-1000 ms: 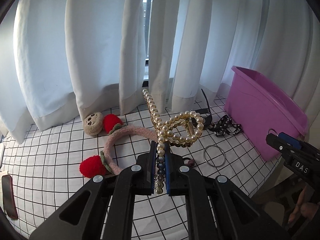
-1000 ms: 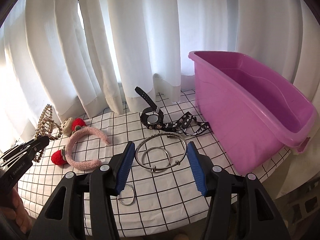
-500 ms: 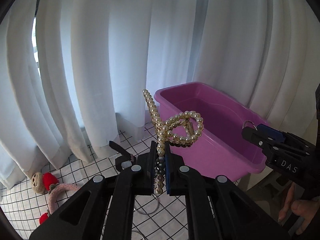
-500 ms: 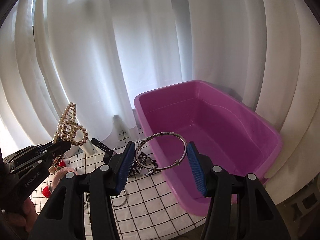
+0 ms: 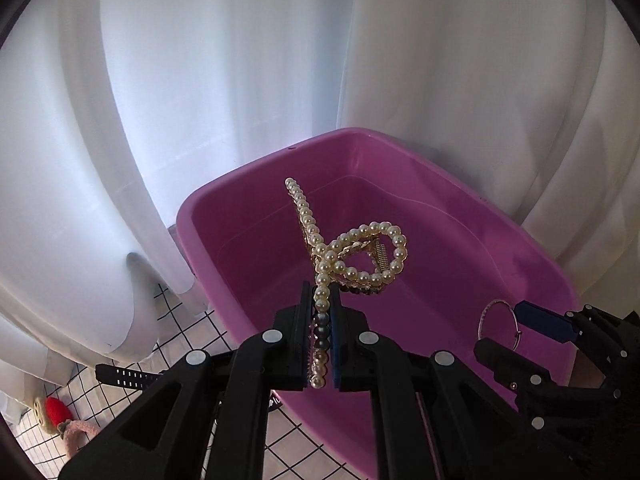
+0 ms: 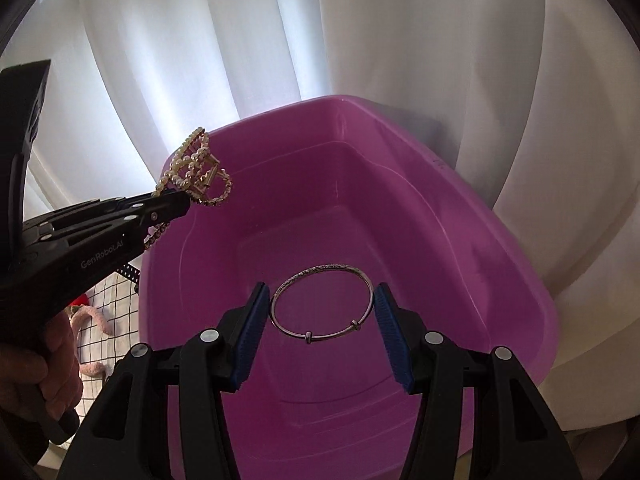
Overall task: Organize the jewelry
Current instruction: 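Carry the pearl clip in the left tool while the right tool carries the bangle over the pink tub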
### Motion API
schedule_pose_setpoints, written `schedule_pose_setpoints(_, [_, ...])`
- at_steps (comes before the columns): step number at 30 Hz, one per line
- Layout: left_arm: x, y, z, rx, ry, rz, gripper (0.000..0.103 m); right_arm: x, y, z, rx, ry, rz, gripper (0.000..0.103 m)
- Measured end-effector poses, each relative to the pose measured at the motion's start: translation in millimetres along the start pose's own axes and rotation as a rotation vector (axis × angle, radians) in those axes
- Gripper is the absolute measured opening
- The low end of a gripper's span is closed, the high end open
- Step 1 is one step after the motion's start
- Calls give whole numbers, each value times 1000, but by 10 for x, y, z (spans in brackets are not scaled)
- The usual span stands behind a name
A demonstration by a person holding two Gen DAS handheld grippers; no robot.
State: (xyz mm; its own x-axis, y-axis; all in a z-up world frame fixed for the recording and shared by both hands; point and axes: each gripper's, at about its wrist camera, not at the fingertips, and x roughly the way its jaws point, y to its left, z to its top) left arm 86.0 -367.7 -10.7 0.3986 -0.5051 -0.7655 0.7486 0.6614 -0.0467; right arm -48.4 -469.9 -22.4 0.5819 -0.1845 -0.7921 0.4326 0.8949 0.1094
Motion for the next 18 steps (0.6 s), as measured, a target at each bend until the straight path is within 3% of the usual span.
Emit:
schedule_pose_setpoints(9, [550,20,180,-24,182,12,8,339,-54,48,-12,134,33,52])
schedule_pose_setpoints(18, [766,-56,184,-14,259,33,8,460,-109,66,-9,185,42,53])
